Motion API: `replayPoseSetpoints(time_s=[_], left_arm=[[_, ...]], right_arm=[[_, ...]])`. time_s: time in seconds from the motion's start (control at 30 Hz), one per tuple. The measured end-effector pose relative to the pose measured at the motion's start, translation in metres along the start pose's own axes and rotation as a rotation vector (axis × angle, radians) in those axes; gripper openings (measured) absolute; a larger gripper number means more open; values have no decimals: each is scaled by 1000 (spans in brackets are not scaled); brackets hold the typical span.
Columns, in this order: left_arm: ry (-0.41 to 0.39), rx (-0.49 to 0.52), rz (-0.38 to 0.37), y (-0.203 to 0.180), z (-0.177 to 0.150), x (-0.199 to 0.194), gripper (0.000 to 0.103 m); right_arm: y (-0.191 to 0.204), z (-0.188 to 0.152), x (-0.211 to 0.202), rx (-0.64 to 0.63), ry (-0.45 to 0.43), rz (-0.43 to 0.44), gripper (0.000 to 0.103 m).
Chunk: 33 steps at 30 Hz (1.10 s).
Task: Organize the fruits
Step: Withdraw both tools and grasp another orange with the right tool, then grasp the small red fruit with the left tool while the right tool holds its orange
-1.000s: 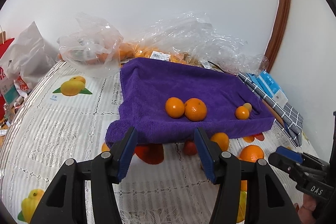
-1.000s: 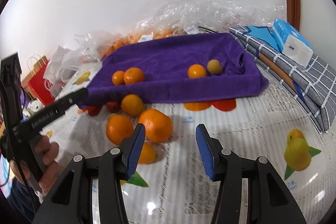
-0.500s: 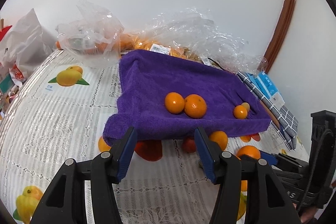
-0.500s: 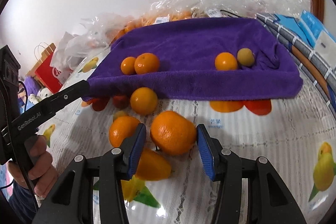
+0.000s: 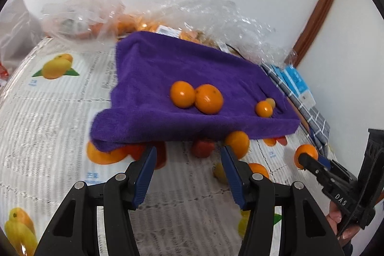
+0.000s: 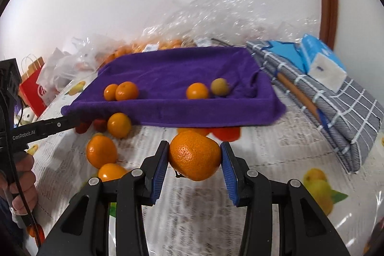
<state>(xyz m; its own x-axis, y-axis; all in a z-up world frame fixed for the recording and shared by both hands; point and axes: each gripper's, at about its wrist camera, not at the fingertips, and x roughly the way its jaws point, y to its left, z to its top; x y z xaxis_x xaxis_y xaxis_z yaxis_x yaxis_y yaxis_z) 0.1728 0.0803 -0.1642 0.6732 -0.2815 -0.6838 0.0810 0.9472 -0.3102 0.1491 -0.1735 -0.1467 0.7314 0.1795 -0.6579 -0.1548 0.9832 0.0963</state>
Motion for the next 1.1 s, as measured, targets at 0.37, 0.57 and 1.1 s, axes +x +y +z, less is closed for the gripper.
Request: replayPoseSetpoints(time_s=[0.37,0.57,1.1], left_arm=[[70,93,75,-19,9,31,43],[76,97,49,-19,7,32,26],[-40,76,14,-19,5,8,26]], right_arm=[[-14,-1,7,80,33,70,43],[-14,0,8,81,41,85,43],[-19,-1,2,117,12,74,43]])
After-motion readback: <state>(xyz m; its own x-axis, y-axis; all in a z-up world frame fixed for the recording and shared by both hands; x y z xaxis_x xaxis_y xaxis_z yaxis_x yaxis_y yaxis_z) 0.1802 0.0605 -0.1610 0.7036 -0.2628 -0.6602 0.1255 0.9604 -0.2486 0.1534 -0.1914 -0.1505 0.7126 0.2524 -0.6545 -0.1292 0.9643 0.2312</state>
